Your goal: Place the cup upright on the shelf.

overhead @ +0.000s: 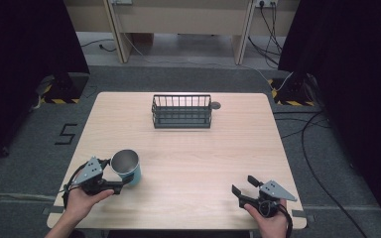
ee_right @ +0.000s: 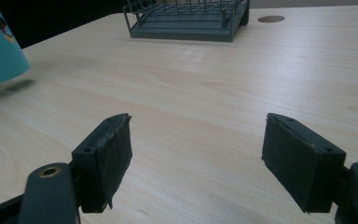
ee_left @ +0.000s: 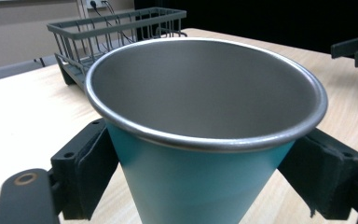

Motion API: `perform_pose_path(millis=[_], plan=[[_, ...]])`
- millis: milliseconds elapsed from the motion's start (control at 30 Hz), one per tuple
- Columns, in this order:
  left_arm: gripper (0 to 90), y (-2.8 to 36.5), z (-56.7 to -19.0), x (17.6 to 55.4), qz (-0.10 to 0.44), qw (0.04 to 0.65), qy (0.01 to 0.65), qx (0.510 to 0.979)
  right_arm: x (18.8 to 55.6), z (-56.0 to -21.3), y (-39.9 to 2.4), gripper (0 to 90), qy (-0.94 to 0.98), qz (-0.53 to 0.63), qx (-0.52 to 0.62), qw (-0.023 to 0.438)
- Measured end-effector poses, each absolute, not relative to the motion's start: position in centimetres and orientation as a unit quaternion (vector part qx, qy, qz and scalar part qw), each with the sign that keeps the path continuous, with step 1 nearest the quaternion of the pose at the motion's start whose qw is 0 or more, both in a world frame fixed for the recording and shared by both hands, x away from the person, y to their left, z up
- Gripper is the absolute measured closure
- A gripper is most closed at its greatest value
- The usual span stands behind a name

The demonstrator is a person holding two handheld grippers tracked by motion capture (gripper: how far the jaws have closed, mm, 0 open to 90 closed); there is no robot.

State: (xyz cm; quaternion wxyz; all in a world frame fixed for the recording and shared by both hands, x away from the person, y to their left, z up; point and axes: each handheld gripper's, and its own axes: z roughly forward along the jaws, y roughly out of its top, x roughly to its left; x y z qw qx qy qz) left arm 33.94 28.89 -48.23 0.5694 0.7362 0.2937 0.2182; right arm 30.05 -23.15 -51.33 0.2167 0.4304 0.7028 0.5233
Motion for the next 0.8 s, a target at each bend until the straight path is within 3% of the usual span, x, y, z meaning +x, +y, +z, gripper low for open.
perform_pose_path(millis=[800], plan=[[14.9, 26.9, -45.4, 36.7, 0.245, 0.579, 0.282, 0.725, 30.0, -51.3, -23.2, 23.9, 0.698, 0.530, 0.431, 0.217]])
